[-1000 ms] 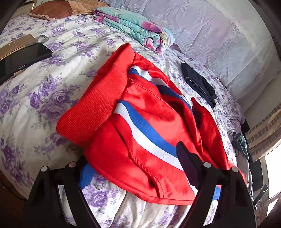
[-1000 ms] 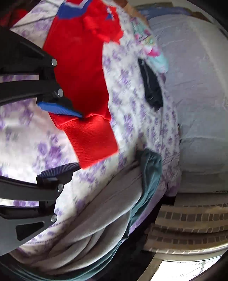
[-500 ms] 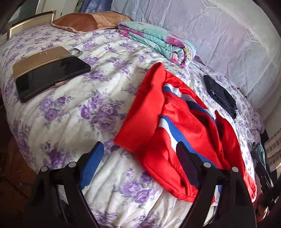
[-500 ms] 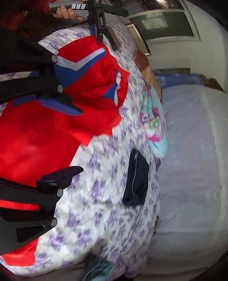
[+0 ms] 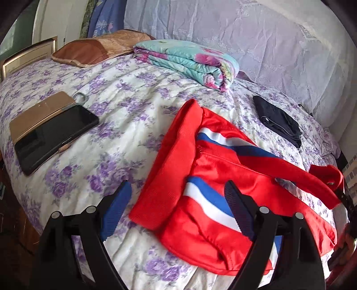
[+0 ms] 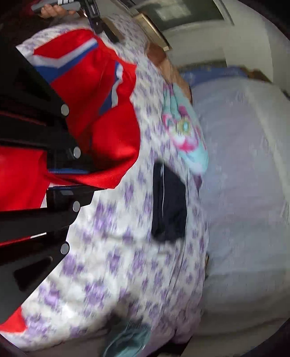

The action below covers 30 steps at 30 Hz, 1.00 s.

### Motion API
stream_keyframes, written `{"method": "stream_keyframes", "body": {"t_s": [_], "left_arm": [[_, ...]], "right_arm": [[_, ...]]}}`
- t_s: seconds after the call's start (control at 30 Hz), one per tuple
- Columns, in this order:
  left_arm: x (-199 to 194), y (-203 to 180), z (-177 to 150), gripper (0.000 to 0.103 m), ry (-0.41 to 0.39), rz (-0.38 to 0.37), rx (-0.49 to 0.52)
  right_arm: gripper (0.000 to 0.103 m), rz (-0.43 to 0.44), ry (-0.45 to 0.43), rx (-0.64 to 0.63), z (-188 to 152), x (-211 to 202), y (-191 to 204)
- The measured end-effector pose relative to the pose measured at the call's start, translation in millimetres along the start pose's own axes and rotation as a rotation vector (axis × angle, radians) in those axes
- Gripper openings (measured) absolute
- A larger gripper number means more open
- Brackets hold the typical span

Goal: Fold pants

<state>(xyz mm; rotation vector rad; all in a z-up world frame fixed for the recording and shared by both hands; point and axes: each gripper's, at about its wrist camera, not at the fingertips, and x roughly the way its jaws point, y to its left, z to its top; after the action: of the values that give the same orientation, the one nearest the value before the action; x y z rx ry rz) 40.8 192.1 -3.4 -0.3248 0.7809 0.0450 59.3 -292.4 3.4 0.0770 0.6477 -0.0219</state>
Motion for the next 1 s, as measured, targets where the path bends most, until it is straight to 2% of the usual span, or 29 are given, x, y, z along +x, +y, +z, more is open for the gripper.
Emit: {"method": "stream_keyframes", "body": {"t_s": [0.03, 0.07, 0.13, 0.23, 0.37, 0.47, 0.57, 0.7, 0.77, 0.8, 0.87, 0.9, 0.93, 1.0], "left_arm": [[2.6, -7.0, 1.8, 0.084, -0.004, -0.006, 0.02], [6.4, -14.1, 3.7, 0.085, -0.005, -0.009, 0.042], [16.7, -25.2, 7.8, 0.086, 0.004, -0.008, 0.074], [30.5, -34.2, 19.3, 0.086, 0.024, 0.003, 0.096], [39.9, -29.4, 48.2, 0.087, 0.011, 0.013, 0.073], [59.0, -21.4, 69.4, 0.088, 0.072, -0.017, 0.03], [83.3, -18.2, 81.6, 0.088, 0.148, -0.02, 0.007], [113.0, -23.1, 91.5, 0.088, 0.228, -0.045, 0.007], [130.0, -25.3, 97.3, 0.088, 0.264, -0.049, -0.015], [137.4, -26.0, 100.0, 0.088, 0.282, -0.052, -0.027], [148.8, -27.6, 105.4, 0.087, 0.305, -0.05, -0.046], [151.9, -28.5, 108.2, 0.087, 0.308, -0.055, -0.045], [153.8, -28.9, 110.4, 0.084, 0.309, -0.058, -0.041], [157.3, -28.1, 114.3, 0.077, 0.314, -0.058, -0.035]], "right_arm": [[0.073, -0.09, 0.034, 0.024, -13.5, -7.0, -19.0], [0.073, -0.127, 0.027, 0.039, -25.9, -17.6, -34.5], [0.073, -0.13, 0.005, 0.071, -42.6, -37.7, -56.5], [0.073, -0.027, -0.014, 0.144, -43.6, -45.5, -75.3], [0.073, 0.111, -0.025, 0.22, -20.3, -12.4, -85.2], [0.073, 0.133, 0.007, 0.281, 2.5, 30.5, -92.4], [0.073, 0.141, 0.041, 0.381, 11.3, 57.5, -109.2], [0.073, 0.275, 0.107, 0.533, 2.8, 77.7, -125.6], [0.071, 0.293, 0.12, 0.566, -1.0, 85.5, -131.3], [0.066, 0.299, 0.115, 0.574, -1.5, 88.1, -133.4], [0.052, 0.314, 0.108, 0.595, -1.7, 93.5, -137.7], [0.04, 0.33, 0.114, 0.607, -1.4, 98.2, -138.7], [0.035, 0.351, 0.125, 0.616, -0.8, 103.3, -138.3], [0.034, 0.359, 0.138, 0.61, 1.3, 111.3, -135.1]]}}
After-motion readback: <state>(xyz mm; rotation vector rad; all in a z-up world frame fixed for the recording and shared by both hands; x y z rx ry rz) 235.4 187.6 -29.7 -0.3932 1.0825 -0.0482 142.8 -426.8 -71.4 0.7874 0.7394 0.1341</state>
